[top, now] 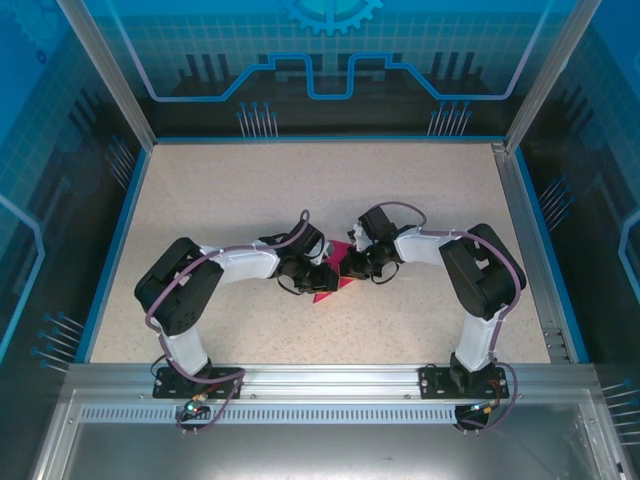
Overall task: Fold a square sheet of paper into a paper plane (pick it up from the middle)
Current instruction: Third fold the triangle at the center of the table.
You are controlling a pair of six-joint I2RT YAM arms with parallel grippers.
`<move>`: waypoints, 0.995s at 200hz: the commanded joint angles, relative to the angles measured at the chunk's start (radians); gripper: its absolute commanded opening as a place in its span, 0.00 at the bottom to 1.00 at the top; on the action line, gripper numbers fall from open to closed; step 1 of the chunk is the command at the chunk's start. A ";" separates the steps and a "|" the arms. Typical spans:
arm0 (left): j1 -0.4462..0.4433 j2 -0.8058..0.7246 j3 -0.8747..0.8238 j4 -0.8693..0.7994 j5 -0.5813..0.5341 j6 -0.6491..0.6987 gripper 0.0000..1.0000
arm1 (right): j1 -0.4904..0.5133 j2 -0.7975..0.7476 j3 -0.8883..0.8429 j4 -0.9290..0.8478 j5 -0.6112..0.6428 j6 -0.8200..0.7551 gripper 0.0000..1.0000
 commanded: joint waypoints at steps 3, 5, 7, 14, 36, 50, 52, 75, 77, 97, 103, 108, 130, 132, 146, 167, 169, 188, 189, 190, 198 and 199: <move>-0.005 0.027 0.018 -0.030 -0.036 0.007 0.21 | 0.010 0.043 -0.028 -0.062 0.078 -0.005 0.10; -0.006 0.028 0.017 -0.032 -0.038 0.008 0.21 | 0.010 0.043 -0.028 -0.063 0.078 -0.005 0.09; -0.006 0.028 0.016 -0.033 -0.040 0.010 0.21 | 0.011 0.045 -0.029 -0.063 0.078 -0.005 0.09; -0.005 0.032 0.014 -0.042 -0.051 0.018 0.21 | 0.010 0.046 -0.028 -0.063 0.078 -0.005 0.09; -0.006 0.037 0.004 -0.059 -0.066 0.036 0.21 | 0.010 0.050 -0.027 -0.065 0.079 -0.006 0.09; -0.005 0.041 -0.001 -0.068 -0.065 0.043 0.20 | 0.009 0.051 -0.027 -0.070 0.082 -0.008 0.09; -0.006 0.041 -0.002 -0.070 -0.067 0.043 0.20 | 0.009 0.050 -0.027 -0.071 0.083 -0.009 0.09; -0.006 0.033 -0.019 -0.090 -0.093 0.052 0.20 | 0.009 0.051 -0.028 -0.073 0.083 -0.009 0.10; -0.005 0.031 -0.019 -0.090 -0.094 0.053 0.20 | 0.008 0.051 -0.027 -0.074 0.083 -0.009 0.09; -0.006 0.016 -0.020 -0.100 -0.092 0.057 0.20 | 0.008 0.051 -0.026 -0.075 0.085 -0.009 0.09; -0.006 0.009 -0.017 -0.106 -0.092 0.057 0.20 | 0.009 0.051 -0.027 -0.077 0.086 -0.011 0.10; -0.005 0.002 -0.017 -0.106 -0.090 0.057 0.21 | 0.008 0.051 -0.026 -0.079 0.088 -0.011 0.09; -0.006 -0.037 -0.012 -0.100 -0.069 0.051 0.22 | 0.007 0.050 -0.026 -0.085 0.091 -0.012 0.09; -0.006 -0.042 -0.010 -0.098 -0.066 0.050 0.22 | 0.007 0.050 -0.026 -0.086 0.091 -0.013 0.09; -0.006 -0.068 -0.006 -0.080 -0.040 0.036 0.23 | 0.007 0.048 -0.026 -0.086 0.093 -0.015 0.09; -0.005 -0.094 0.001 -0.046 0.003 0.019 0.24 | 0.007 0.048 -0.024 -0.091 0.093 -0.015 0.09; -0.006 -0.095 0.003 -0.042 0.008 0.016 0.24 | 0.007 0.048 -0.024 -0.091 0.095 -0.015 0.09; -0.005 -0.089 0.011 -0.032 0.058 0.014 0.25 | 0.007 0.049 -0.020 -0.093 0.095 -0.015 0.09; -0.004 -0.089 0.011 -0.033 0.059 0.015 0.25 | 0.006 0.049 -0.020 -0.093 0.095 -0.015 0.09; -0.005 -0.088 0.011 -0.034 0.062 0.014 0.25 | 0.007 0.050 -0.020 -0.093 0.095 -0.015 0.09; -0.006 -0.081 0.011 -0.036 0.074 0.015 0.25 | 0.007 0.049 -0.019 -0.093 0.095 -0.015 0.09; -0.006 -0.081 0.011 -0.037 0.074 0.015 0.25 | 0.007 0.050 -0.019 -0.093 0.095 -0.015 0.09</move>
